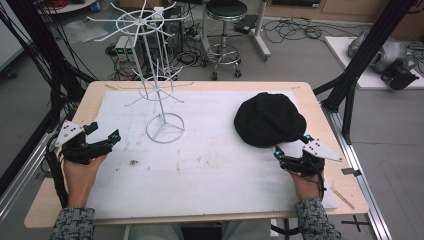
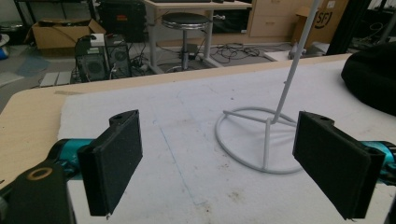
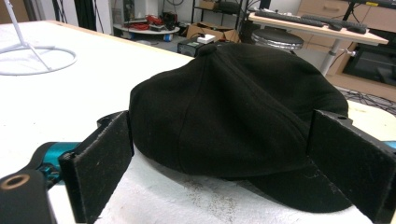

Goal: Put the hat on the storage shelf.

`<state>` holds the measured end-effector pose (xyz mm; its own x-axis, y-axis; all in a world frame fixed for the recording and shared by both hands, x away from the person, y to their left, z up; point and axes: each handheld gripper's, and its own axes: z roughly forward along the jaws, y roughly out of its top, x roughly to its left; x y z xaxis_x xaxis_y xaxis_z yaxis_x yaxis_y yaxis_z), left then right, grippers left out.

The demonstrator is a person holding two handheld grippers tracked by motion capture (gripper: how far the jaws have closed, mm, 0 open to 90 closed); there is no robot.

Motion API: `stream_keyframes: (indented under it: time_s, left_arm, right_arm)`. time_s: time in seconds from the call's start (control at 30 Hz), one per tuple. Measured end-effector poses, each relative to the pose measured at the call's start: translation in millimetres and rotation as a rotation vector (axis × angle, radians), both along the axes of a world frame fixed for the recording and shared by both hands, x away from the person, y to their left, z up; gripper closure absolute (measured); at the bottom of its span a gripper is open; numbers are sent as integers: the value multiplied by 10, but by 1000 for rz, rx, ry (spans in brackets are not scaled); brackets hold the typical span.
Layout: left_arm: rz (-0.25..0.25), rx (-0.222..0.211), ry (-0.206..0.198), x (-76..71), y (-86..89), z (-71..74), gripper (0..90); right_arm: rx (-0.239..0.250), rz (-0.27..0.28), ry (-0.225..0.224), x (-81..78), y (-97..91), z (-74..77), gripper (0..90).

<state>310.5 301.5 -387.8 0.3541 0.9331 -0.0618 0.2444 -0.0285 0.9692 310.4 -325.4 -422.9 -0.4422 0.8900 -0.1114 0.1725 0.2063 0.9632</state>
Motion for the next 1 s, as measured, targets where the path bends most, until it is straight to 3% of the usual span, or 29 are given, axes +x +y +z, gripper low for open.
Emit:
stream_keyframes:
  time_s: [1.0]
  left_arm:
    - [-4, -5, -6, 2, 4, 20, 160]
  right_arm:
    - [0, -12, -7, -8, -35, -5, 66]
